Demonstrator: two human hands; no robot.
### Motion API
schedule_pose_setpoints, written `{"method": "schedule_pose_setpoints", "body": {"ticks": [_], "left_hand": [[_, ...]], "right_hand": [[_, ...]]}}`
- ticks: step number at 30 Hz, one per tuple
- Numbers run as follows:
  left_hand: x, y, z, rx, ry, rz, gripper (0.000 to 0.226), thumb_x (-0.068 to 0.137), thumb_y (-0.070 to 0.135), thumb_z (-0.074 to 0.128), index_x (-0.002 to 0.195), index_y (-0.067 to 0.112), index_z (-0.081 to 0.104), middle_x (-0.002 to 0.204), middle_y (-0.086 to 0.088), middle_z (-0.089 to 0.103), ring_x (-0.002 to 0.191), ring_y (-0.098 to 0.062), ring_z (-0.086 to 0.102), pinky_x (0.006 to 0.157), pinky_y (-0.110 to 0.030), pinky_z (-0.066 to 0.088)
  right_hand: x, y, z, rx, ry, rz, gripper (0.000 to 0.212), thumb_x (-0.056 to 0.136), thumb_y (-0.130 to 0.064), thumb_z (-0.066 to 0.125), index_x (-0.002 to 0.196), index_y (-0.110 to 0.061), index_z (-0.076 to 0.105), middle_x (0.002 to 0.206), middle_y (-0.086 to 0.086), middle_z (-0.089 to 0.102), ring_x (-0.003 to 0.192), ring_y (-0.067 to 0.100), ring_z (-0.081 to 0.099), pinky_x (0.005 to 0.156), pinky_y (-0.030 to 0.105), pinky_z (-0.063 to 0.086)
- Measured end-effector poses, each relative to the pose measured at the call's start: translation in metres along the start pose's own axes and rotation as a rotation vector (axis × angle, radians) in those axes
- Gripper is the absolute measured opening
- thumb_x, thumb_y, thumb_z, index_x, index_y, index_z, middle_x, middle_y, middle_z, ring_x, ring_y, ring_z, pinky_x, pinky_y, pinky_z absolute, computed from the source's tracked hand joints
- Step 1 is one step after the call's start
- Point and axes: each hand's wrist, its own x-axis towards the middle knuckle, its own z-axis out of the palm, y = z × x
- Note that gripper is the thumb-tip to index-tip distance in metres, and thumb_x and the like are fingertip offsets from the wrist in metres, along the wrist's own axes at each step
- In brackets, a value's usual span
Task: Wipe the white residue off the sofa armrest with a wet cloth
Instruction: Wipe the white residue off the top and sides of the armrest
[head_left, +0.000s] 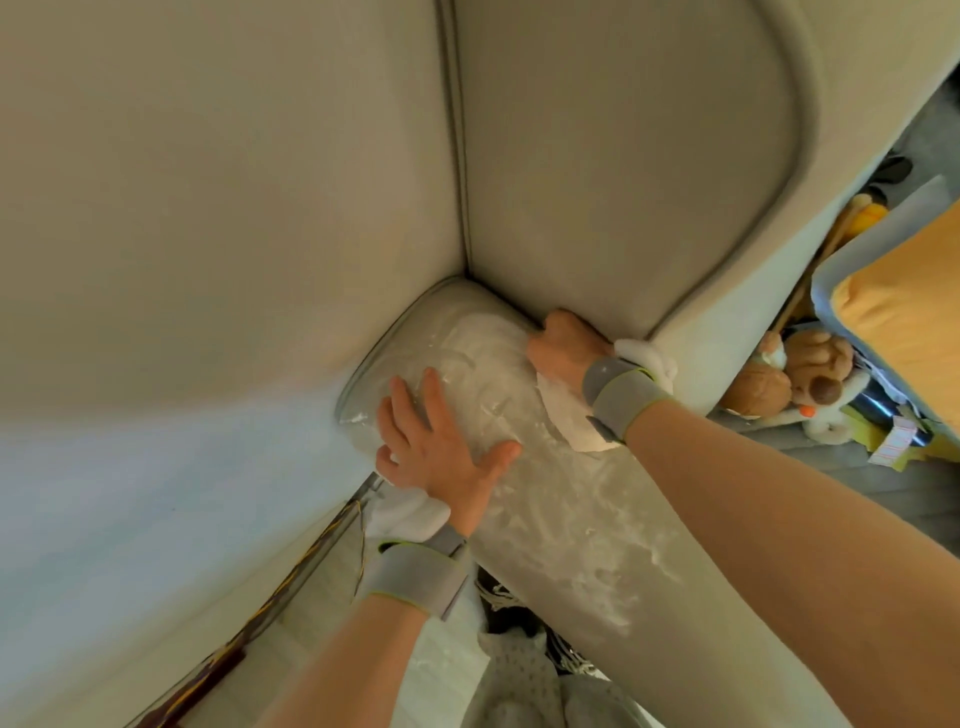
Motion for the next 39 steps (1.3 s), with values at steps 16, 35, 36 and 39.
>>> {"method": "schedule_pose_setpoints", "body": {"ticks": [16, 35, 36, 39], "left_hand": [[0.003, 0.004, -0.007, 0.004, -0.12, -0.033, 0.113, 0.065, 0.069, 0.063, 0.149, 0.024, 0.001, 0.157, -0.011, -0.004, 0.144, -0.031, 0.0, 0.109, -0.052, 0.022], [0.001, 0.005, -0.009, 0.01, -0.105, -0.017, 0.11, 0.067, 0.062, 0.067, 0.149, 0.021, 0.006, 0.157, -0.013, -0.003, 0.143, -0.032, 0.003, 0.107, -0.054, 0.024], [0.001, 0.006, -0.01, 0.01, -0.11, -0.015, 0.109, 0.068, 0.062, 0.067, 0.149, 0.02, 0.006, 0.157, -0.013, -0.003, 0.143, -0.032, 0.003, 0.107, -0.054, 0.024], [0.001, 0.009, -0.013, 0.01, -0.11, -0.017, 0.109, 0.068, 0.06, 0.068, 0.148, 0.019, 0.007, 0.157, -0.014, -0.003, 0.143, -0.033, 0.004, 0.107, -0.054, 0.025]], "right_hand": [[-0.071, 0.08, -0.005, 0.118, 0.151, -0.333, 0.058, 0.089, -0.031, 0.055, 0.142, -0.026, 0.031, 0.141, 0.0, 0.045, 0.127, 0.024, 0.044, 0.105, 0.042, 0.036], [-0.124, 0.119, 0.054, -0.243, 0.284, -0.659, 0.046, 0.07, -0.031, 0.046, 0.111, -0.025, 0.065, 0.117, -0.006, 0.067, 0.097, 0.025, 0.065, 0.064, 0.039, 0.049], [-0.131, 0.123, 0.055, -0.205, 0.247, -0.682, 0.046, 0.071, -0.032, 0.045, 0.112, -0.026, 0.064, 0.118, -0.007, 0.066, 0.1, 0.024, 0.064, 0.066, 0.038, 0.048], [-0.14, 0.13, 0.044, 0.064, 0.204, -0.665, 0.045, 0.075, -0.027, 0.047, 0.117, -0.025, 0.06, 0.122, -0.003, 0.064, 0.105, 0.027, 0.062, 0.077, 0.047, 0.051]]}}
